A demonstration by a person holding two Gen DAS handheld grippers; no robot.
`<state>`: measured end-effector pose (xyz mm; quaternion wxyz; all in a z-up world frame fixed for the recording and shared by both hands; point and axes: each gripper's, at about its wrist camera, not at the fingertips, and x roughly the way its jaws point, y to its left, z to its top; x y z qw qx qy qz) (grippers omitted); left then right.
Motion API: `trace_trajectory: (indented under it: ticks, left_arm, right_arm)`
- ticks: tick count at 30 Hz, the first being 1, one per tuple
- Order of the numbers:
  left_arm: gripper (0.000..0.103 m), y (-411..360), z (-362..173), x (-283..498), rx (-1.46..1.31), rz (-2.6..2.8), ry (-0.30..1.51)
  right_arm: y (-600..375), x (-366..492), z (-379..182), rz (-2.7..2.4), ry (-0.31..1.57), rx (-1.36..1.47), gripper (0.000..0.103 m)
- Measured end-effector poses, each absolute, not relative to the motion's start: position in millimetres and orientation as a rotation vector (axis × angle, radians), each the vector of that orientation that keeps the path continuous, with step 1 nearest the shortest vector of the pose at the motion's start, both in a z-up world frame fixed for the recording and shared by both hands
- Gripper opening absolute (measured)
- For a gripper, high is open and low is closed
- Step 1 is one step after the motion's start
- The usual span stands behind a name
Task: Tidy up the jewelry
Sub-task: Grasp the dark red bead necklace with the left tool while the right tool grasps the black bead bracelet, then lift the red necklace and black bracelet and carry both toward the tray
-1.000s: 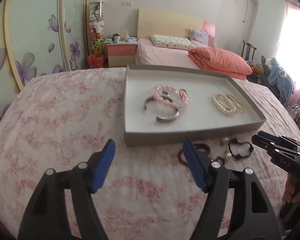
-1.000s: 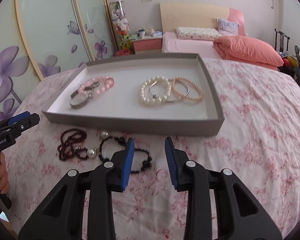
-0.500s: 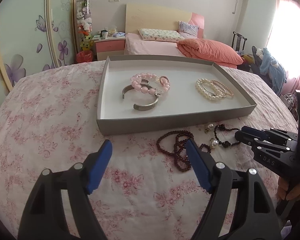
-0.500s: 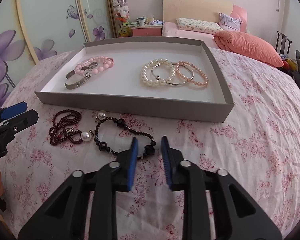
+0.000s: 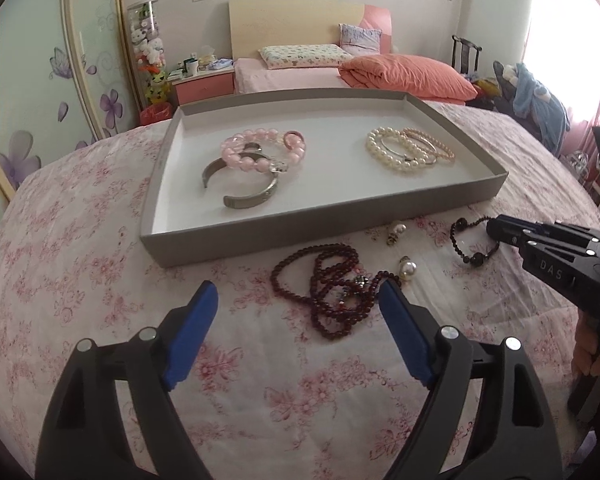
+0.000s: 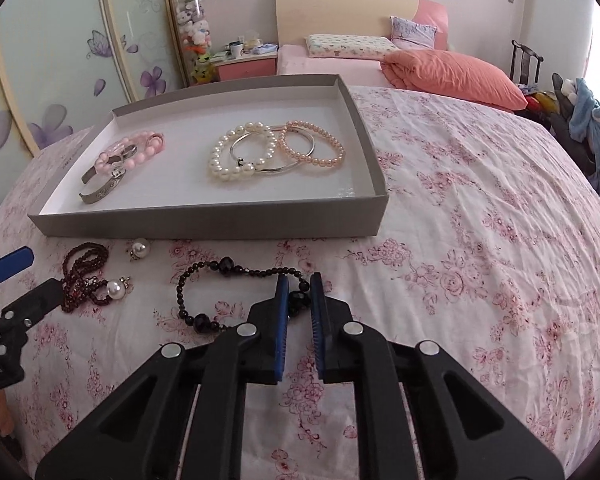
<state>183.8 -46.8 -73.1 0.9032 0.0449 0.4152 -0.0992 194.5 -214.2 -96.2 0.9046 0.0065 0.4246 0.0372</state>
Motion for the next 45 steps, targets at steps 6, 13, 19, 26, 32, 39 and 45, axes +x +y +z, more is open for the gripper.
trace_trajectory:
  ticks: [6,13,19,26,32,39,45]
  left_arm:
    - [0.081,-63.1,-83.9,190.4,0.127,-0.225,0.899]
    - [0.081,-74.4,-90.4,199.2,0.147,-0.223,0.921]
    - [0.062,-73.9,-89.0,203.6,0.128,-0.227,0.915]
    - [0.026,-67.6,-87.6,203.7,0.132,-0.21,0.899]
    - [0.011,-51.9,-85.1,202.3,0.122,-0.156,0.898]
    - [0.013,-33.0,-84.2,195.5,0.119,-0.123,0.896]
    - [0.014,-33.5,-84.2,195.1,0.115,-0.118,0.896]
  right_arm:
    - [-214.7,195.2,-96.9,0.095,0.879,0.023,0.012]
    - [-215.9,195.0,-96.0,0.103,0.879,0.039,0.012]
    - [-217.8,195.1,-95.8,0.109,0.881,0.055,0.012]
    - [-217.5,194.8,-95.1,0.109,0.881,0.057,0.012]
    - [-217.7,194.8,-95.2,0.11,0.881,0.059,0.012]
    - [-216.3,194.6,-95.4,0.105,0.882,0.051,0.013]
    - [-216.9,195.2,-96.1,0.109,0.882,0.058,0.012]
